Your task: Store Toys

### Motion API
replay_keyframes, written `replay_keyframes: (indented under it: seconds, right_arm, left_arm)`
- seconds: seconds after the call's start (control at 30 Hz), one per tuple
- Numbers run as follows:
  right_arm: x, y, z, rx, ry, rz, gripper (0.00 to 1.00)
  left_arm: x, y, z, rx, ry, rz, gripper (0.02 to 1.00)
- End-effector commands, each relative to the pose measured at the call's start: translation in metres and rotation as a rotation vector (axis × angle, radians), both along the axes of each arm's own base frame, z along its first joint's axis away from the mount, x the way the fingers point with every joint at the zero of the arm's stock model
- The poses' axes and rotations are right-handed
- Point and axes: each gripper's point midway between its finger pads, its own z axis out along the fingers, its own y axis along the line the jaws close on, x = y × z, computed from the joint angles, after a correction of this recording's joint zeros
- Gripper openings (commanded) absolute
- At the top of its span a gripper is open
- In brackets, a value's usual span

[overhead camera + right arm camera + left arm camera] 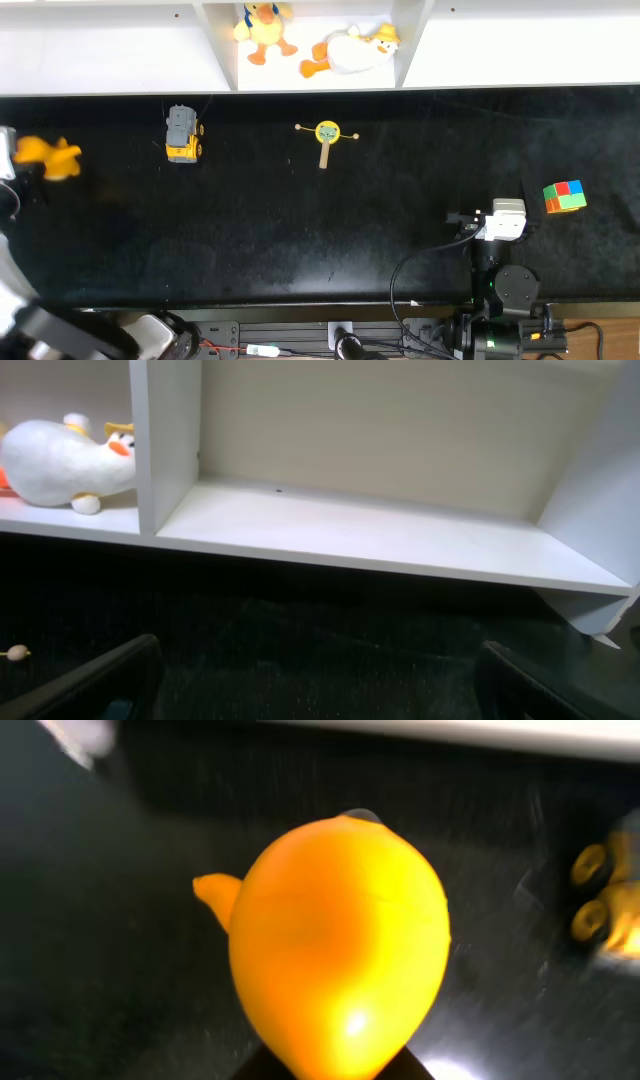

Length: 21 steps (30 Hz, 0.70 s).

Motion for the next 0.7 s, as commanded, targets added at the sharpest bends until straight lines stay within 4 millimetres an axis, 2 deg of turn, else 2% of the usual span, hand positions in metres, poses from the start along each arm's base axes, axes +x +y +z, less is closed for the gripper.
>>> replay_keyframes:
  seconds: [0.03, 0.2, 0.3, 0.53, 0.7]
  right_arm:
    - [0.000, -0.002, -0.004, -0.003, 0.003, -0.011, 0.993]
    - [0.000, -0.002, -0.004, -0.003, 0.003, -0.011, 0.996]
    - [0.000, -0.002, -0.004, -0.003, 0.003, -0.011, 0.996]
    - [0.000, -0.002, -0.004, -0.003, 0.003, -0.011, 0.996]
    - [0.000, -0.002, -0.004, -0.002, 0.002, -0.011, 0.996]
  left_arm:
    - [0.018, -0.015, 0.034, -0.070, -0.100, 0.084, 0.036]
    - [0.044, -0.037, 0.045, -0.112, -0.156, 0.070, 0.036]
    - [0.058, -0.041, 0.053, -0.096, -0.188, 0.101, 0.036]
    - [0.079, -0.038, 0.073, -0.043, -0.273, 0.162, 0.060]
    - [0.084, -0.030, 0.073, -0.042, -0.290, 0.191, 0.088]
